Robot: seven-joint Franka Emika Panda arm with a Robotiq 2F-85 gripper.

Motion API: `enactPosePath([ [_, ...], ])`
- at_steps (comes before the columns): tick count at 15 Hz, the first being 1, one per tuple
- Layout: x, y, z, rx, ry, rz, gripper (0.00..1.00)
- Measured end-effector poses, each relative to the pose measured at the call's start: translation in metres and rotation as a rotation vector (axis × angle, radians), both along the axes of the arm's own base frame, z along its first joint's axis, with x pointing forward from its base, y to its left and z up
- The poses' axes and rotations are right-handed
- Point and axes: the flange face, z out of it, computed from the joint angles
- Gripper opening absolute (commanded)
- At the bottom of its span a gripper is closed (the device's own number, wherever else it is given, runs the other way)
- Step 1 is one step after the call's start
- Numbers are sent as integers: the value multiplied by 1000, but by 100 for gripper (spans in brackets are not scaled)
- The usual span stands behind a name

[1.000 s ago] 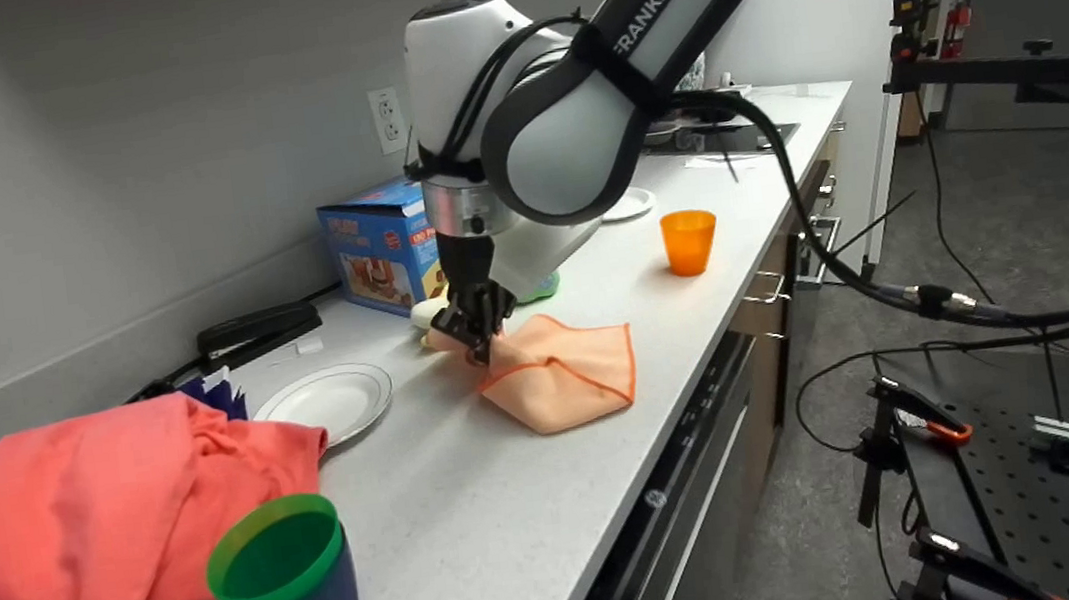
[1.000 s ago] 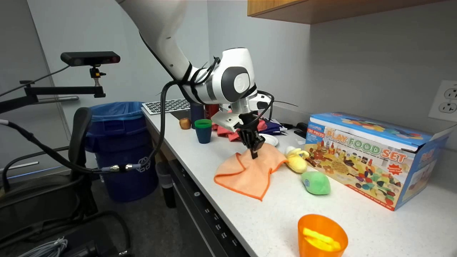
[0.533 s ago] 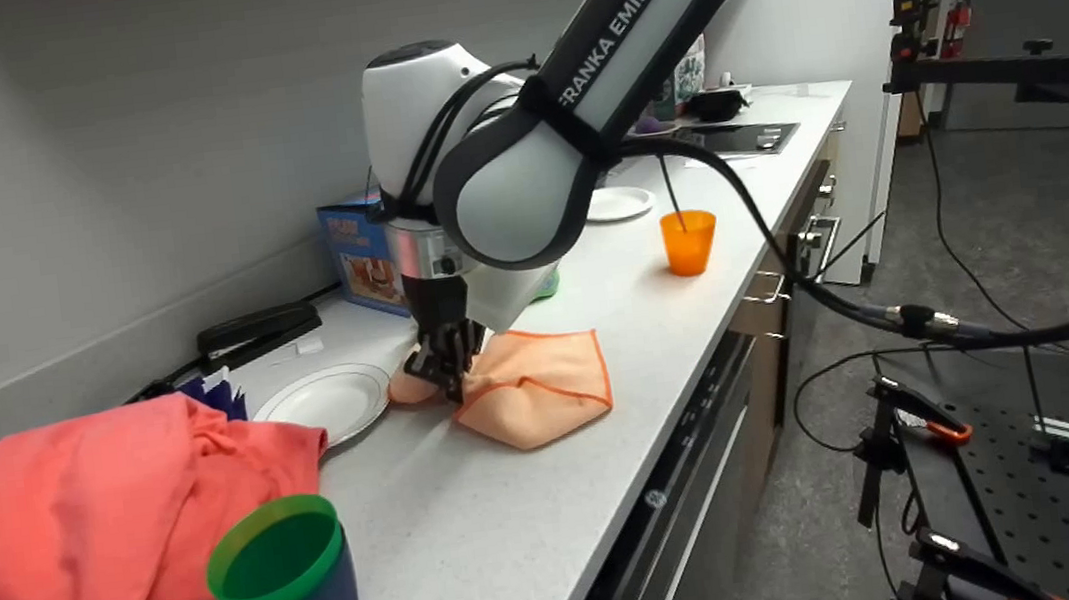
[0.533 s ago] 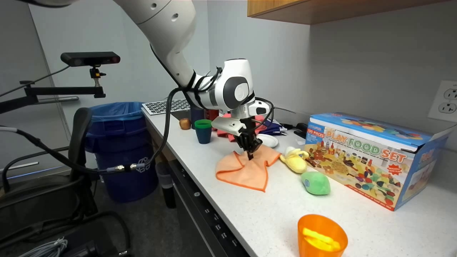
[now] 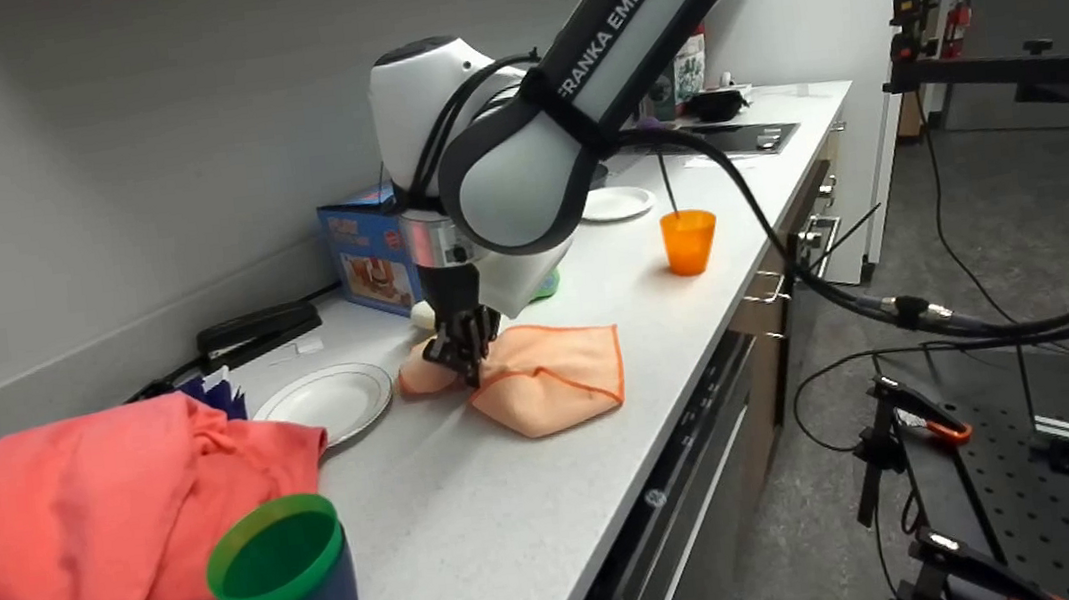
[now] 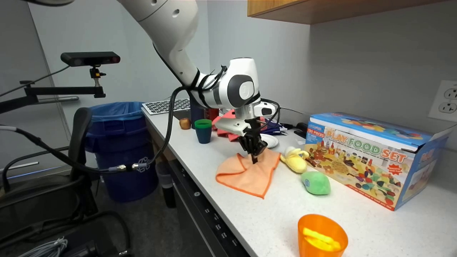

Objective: Wipe the surface using the orange cloth

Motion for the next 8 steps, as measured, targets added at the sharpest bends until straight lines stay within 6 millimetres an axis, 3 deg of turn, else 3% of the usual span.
enactPosePath([
  [8,-34,-65,0,-25,38,-163,2],
])
